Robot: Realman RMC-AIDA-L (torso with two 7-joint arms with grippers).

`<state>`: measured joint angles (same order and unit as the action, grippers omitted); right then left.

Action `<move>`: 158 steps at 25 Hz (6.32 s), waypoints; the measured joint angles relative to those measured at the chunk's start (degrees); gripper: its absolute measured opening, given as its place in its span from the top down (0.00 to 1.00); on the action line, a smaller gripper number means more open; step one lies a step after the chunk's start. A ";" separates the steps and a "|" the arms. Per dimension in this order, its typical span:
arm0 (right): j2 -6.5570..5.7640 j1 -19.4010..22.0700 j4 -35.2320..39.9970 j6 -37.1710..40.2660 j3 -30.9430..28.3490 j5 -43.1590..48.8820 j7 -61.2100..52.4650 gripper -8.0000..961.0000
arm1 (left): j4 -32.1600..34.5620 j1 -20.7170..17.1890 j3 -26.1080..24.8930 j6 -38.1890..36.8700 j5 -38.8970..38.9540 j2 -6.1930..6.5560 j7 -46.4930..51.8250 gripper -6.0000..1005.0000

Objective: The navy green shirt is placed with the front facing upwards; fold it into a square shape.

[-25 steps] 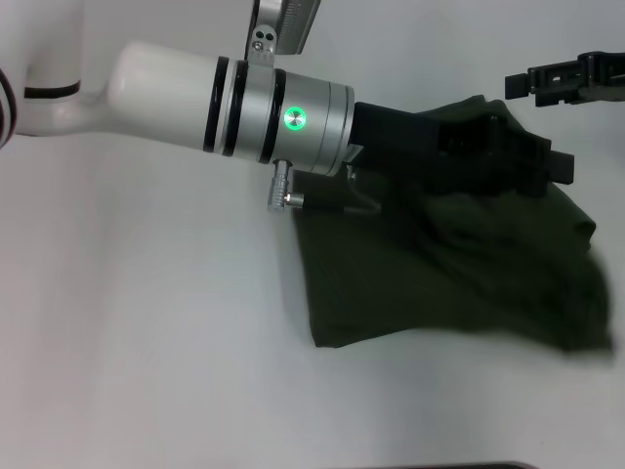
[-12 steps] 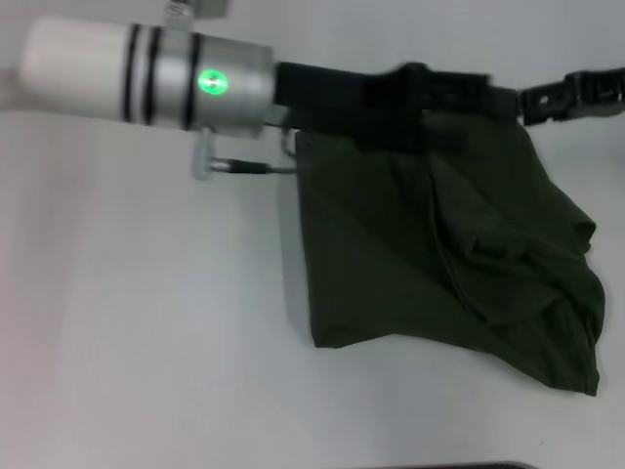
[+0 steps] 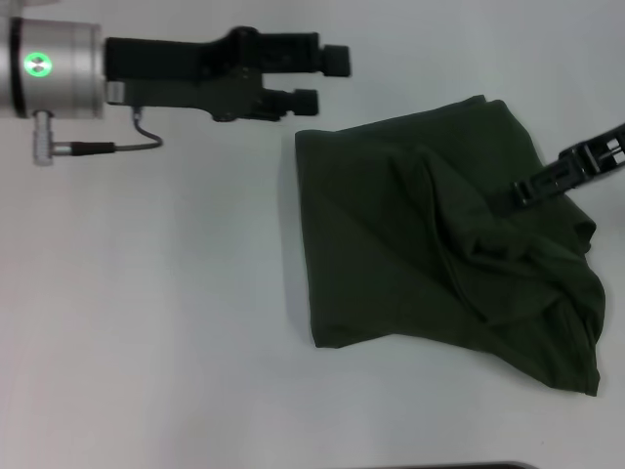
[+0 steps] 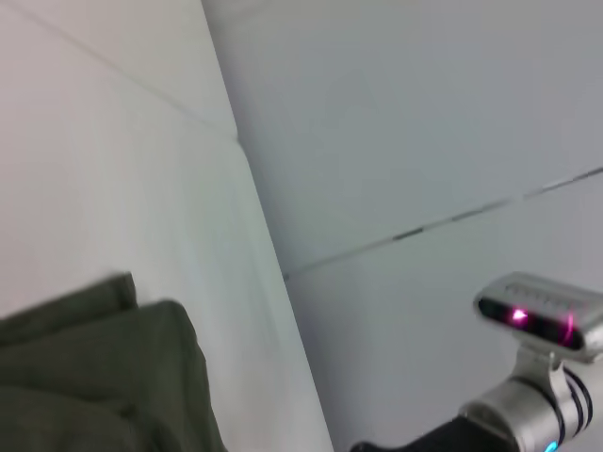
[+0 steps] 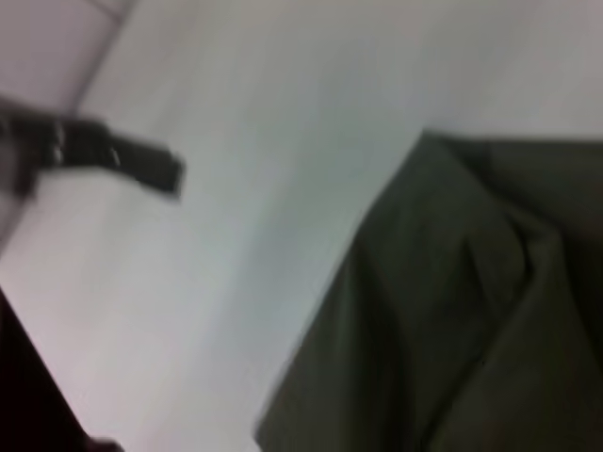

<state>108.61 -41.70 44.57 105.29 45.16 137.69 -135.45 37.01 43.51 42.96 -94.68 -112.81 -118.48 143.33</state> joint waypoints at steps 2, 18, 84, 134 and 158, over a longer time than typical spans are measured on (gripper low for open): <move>0.21 -1.20 0.08 0.39 0.05 3.39 -2.02 0.25 | 0.76 -0.65 -0.61 -0.33 0.14 0.14 -0.49 0.19; 4.76 -6.17 -0.10 -4.51 4.36 10.00 -7.95 0.29 | 1.64 -1.49 -0.82 -2.42 0.85 -1.11 -3.08 0.19; 4.40 -5.89 8.41 -19.97 2.29 8.50 -11.73 0.82 | 1.46 -2.24 -1.75 -2.34 5.40 -1.15 -5.48 0.20; 3.19 -5.81 9.52 -19.04 -1.48 9.26 -9.04 0.42 | -6.10 -2.39 10.27 17.17 -12.01 -5.39 3.35 0.20; 3.10 -5.83 9.32 -19.42 -1.55 9.26 -8.27 0.42 | -13.84 4.55 15.68 24.85 -11.89 -5.89 2.31 0.20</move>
<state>111.70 -47.53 53.89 85.87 43.61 146.95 -143.73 23.17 48.06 58.65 -69.83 -124.70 -124.37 145.64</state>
